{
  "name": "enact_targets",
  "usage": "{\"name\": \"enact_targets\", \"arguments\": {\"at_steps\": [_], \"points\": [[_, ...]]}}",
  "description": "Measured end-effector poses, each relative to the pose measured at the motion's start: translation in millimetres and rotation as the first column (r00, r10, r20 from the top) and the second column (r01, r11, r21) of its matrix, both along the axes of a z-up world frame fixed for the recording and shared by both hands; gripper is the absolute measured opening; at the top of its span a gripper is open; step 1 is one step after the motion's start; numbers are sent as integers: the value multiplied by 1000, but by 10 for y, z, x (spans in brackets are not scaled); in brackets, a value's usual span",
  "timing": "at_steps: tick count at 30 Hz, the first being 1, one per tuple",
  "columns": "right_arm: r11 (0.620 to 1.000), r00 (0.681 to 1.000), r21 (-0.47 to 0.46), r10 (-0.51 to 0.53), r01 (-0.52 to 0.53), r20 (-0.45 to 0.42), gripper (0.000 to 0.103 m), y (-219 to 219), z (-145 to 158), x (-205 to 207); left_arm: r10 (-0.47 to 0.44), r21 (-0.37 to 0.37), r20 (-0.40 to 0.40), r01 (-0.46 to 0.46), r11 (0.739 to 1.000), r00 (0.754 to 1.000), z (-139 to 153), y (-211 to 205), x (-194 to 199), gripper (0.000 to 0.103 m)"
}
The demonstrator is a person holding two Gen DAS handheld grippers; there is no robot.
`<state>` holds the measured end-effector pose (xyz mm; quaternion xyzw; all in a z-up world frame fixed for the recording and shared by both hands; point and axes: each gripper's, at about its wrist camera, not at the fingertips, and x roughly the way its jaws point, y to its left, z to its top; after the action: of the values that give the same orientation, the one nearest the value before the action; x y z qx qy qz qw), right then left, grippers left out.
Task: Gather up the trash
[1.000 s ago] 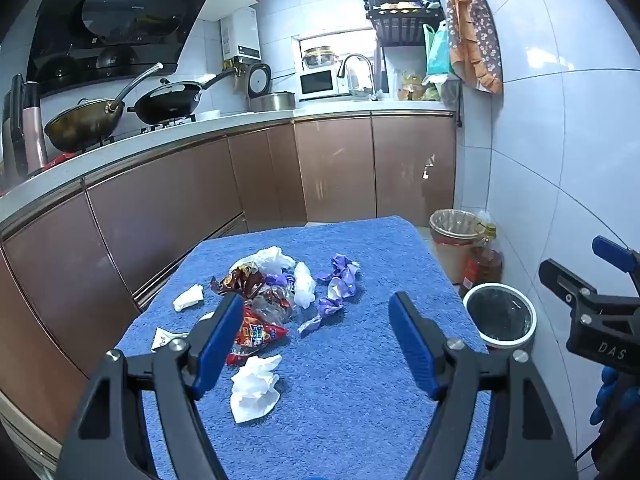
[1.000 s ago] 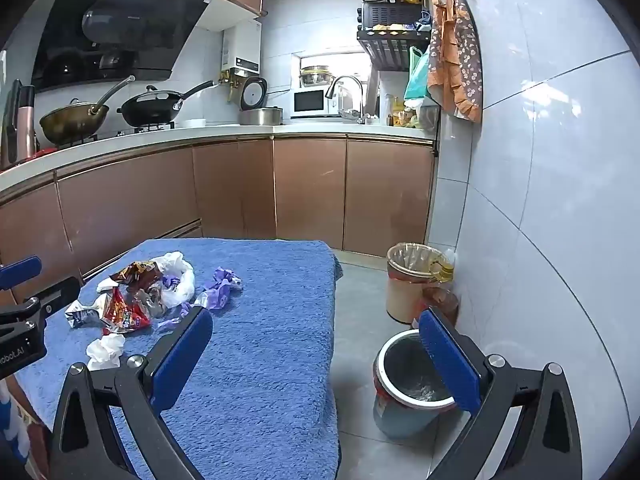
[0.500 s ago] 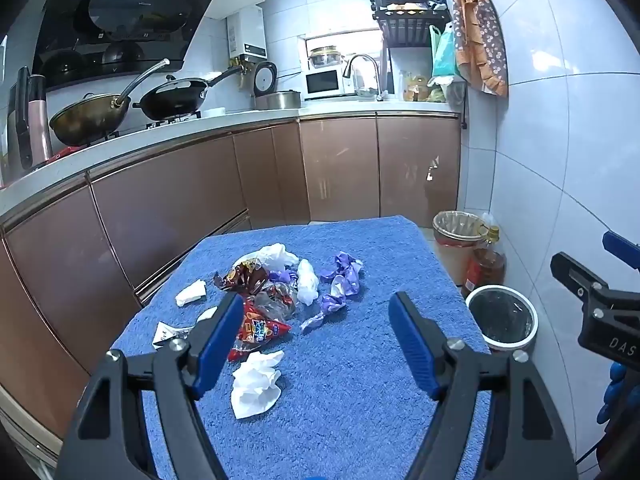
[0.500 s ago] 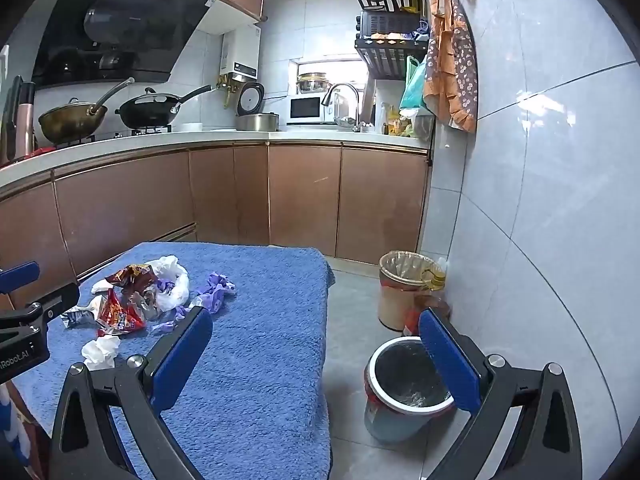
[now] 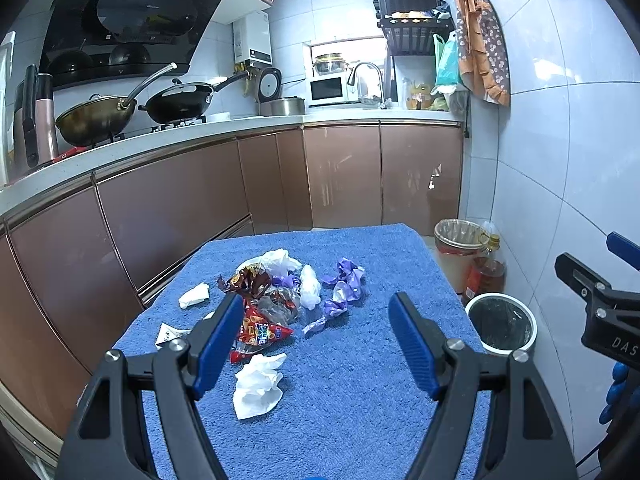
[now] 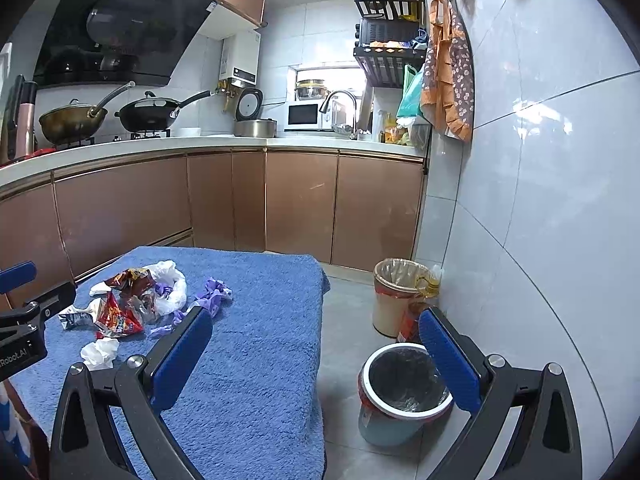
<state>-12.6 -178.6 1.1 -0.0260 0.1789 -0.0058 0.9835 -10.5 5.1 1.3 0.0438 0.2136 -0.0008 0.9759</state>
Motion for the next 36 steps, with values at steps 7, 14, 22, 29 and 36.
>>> {"name": "enact_targets", "arguments": {"at_steps": [7,14,22,29,36], "points": [[1000,1000,-13,-21,22,10,103,-17,9,-6,1,-5,4,-1,1000,1000,6,21,-1,74],[999,999,-6,-41,41,10,103,-62,-5,15,-2,-7,19,2,1000,1000,-31,18,27,74],[997,998,-24,-67,67,-7,103,-74,-55,107,-13,-2,0,13,1000,1000,-100,-1,165,74],[997,997,-20,-79,79,-23,103,-120,-49,248,-29,3,-5,29,1000,1000,-94,-23,306,74],[998,997,-23,-67,66,-44,103,-133,-61,418,-53,12,-23,53,999,998,-177,-56,460,74]]}}
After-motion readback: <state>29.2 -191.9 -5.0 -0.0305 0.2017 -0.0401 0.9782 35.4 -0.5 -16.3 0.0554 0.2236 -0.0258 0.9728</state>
